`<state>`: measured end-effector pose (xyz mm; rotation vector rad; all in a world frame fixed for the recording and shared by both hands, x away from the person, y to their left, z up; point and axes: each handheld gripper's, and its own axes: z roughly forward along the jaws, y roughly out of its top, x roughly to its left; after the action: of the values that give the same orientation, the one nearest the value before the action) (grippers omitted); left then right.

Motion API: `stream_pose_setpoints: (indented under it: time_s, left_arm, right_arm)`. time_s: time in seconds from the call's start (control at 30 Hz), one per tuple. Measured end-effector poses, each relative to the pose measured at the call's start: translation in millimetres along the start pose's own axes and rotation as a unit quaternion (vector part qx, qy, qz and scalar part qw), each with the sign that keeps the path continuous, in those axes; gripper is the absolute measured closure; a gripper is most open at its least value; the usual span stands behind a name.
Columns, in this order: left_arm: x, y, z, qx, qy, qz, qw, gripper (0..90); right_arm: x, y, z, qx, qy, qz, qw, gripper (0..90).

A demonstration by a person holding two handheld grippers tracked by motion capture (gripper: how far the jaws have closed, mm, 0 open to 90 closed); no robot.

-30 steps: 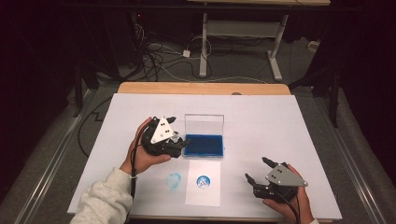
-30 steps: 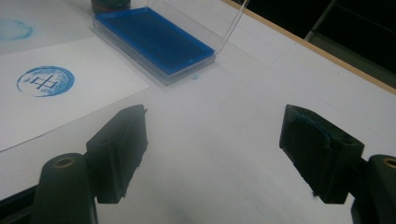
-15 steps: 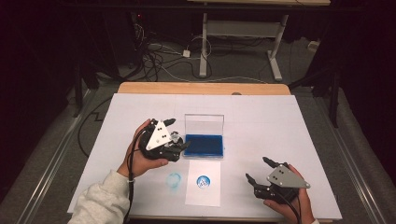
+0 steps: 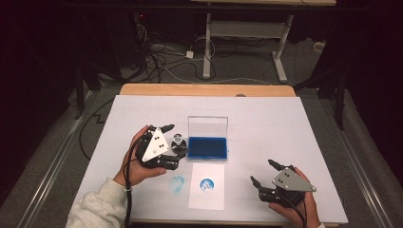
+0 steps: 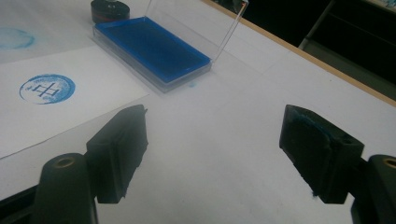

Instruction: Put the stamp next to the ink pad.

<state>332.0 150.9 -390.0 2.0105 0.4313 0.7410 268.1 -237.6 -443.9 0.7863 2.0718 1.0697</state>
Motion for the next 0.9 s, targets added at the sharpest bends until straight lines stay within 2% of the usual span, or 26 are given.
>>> stream_pose_setpoints:
  time_s: [0.43,0.67,0.9]
  left_arm:
    - [-5.8,-20.6,-12.2,0.000,0.017,0.009,0.9998,15.3]
    - [-8.2,-34.1,-15.7,0.008,0.022,0.013,0.9996,15.3]
    - [-7.9,-51.5,-20.2,0.022,0.029,0.000,0.9994,15.3]
  right_arm:
    - [-2.5,-0.1,-2.7,-0.007,-0.013,0.004,0.9999,23.3]
    - [-3.3,-0.1,-2.8,-0.006,-0.017,0.000,0.9998,23.3]
    - [-3.9,-0.7,-2.4,-0.004,-0.018,0.001,0.9998,23.2]
